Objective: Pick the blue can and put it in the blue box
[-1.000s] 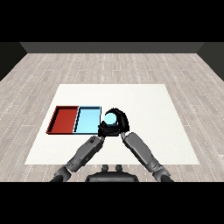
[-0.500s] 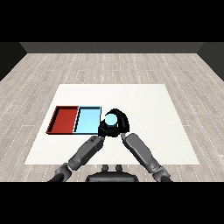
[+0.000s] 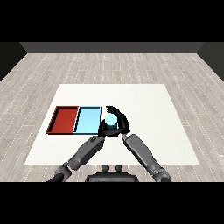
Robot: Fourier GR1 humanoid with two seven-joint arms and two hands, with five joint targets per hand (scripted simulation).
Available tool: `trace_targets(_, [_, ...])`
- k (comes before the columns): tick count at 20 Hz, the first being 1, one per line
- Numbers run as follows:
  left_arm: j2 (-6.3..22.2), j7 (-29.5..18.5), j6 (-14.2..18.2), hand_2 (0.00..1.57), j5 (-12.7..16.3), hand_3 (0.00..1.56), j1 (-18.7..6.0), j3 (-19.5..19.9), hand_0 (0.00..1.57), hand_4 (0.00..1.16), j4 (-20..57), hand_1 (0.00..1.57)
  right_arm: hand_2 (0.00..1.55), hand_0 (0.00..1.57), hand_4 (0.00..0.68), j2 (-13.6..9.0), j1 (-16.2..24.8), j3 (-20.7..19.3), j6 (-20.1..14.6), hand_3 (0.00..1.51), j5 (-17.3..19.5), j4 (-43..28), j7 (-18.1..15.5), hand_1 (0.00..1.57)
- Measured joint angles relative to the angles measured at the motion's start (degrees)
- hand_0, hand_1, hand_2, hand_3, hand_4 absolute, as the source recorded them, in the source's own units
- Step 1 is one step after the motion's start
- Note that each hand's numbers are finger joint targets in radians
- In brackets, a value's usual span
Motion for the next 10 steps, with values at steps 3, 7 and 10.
trace_targets(3, [0.01,-0.06,-0.01,1.57,-0.5,1.52,-0.74,0.81,1.57,1.14,1.32,1.57,0.0,0.0,0.0,0.06,0.16,-0.7,0.23,0.0,0.8,-0.31,0.1,0.0])
trace_targets(7, [0.09,0.0,0.07,1.57,-2.46,1.53,0.08,2.76,1.57,1.14,1.31,1.57,0.0,0.0,0.0,-0.71,2.14,-4.16,2.47,0.0,0.42,-2.38,-0.56,0.0])
trace_targets(10, [0.01,0.17,0.41,1.57,-2.85,1.53,-0.77,3.77,1.57,1.15,2.52,1.57,0.0,0.0,0.0,-1.77,4.46,-5.82,3.78,0.0,-0.24,-6.85,0.03,0.0])
